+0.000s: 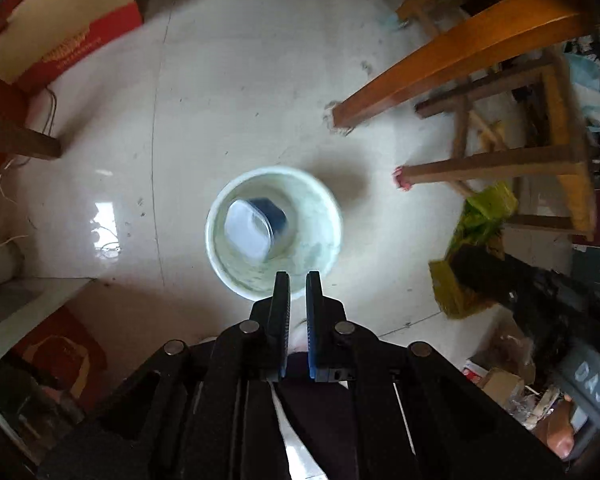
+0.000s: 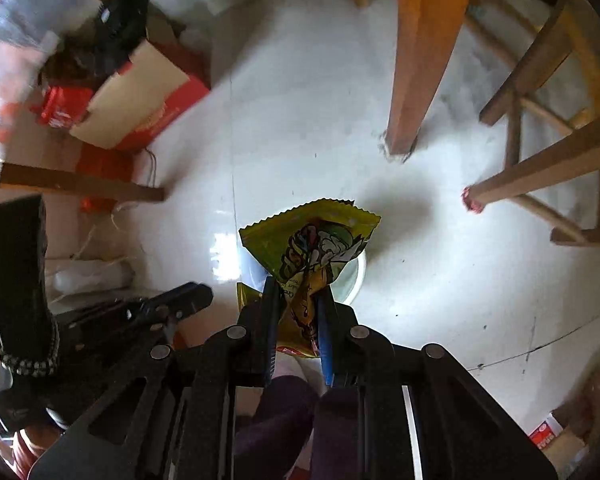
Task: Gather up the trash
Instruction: 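Open left tool to drop the cup while right tool drops the wrapper into the bucket, then raise both open tools back toward the table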
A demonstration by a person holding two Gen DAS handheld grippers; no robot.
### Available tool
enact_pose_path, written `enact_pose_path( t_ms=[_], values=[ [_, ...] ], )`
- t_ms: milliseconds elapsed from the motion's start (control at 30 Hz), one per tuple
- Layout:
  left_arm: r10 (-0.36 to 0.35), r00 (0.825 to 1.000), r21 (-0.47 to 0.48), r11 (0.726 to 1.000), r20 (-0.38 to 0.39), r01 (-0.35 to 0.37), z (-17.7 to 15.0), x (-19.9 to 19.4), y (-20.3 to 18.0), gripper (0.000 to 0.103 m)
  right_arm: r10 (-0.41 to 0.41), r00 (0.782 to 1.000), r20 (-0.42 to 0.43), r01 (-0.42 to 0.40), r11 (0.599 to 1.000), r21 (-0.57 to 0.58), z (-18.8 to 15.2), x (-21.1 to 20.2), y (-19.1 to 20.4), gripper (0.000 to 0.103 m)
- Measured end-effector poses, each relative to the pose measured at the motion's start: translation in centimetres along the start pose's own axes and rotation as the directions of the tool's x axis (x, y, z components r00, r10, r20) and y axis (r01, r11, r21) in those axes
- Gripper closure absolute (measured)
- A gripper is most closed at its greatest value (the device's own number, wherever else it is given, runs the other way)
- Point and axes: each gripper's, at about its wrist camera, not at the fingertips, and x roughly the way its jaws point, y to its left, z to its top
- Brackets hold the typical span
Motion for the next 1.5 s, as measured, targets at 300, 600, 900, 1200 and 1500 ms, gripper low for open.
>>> enact_pose_path(
  t_ms=[300, 600, 900, 1200, 1500],
  values=[
    [0.054, 0.997, -0.021, 0.998, -0.055, -0.055, 0.4, 4.4, 2.4, 0.083, 0.025, 0.999, -0.046, -0.024, 0.999, 0.032, -0.1, 4.3, -0.9, 0.081],
    [0.073, 0.997, -0.055, 0.996, -0.007, -0.074, -0.6, 1.2, 4.2, 0.054, 0.042, 0.996, -0.079, -0.04, 0.999, 0.025, 0.6, 5.7, 0.4, 0.05],
    [0.094, 0.993, -0.046, 0.995, 0.067, -0.091, -1.7, -6.3, 3.0, 0.054, 0.002, 0.998, -0.064, -0.003, 1.0, -0.015, -0.8, 1.2, 2.3, 0.05],
    [0.109, 0.981, -0.013, 0.994, 0.162, -0.109, -3.3, -19.9, 0.3, 0.054, -0.001, 1.0, 0.008, 0.001, 0.999, -0.045, -1.3, -10.3, 6.9, 0.05],
    [0.116, 0.927, 0.042, 0.989, 0.357, -0.14, -5.3, -37.4, -2.2, 0.054, 0.019, 0.98, 0.2, -0.01, 0.999, -0.047, -1.8, -25.0, 12.8, 0.05]
  ],
)
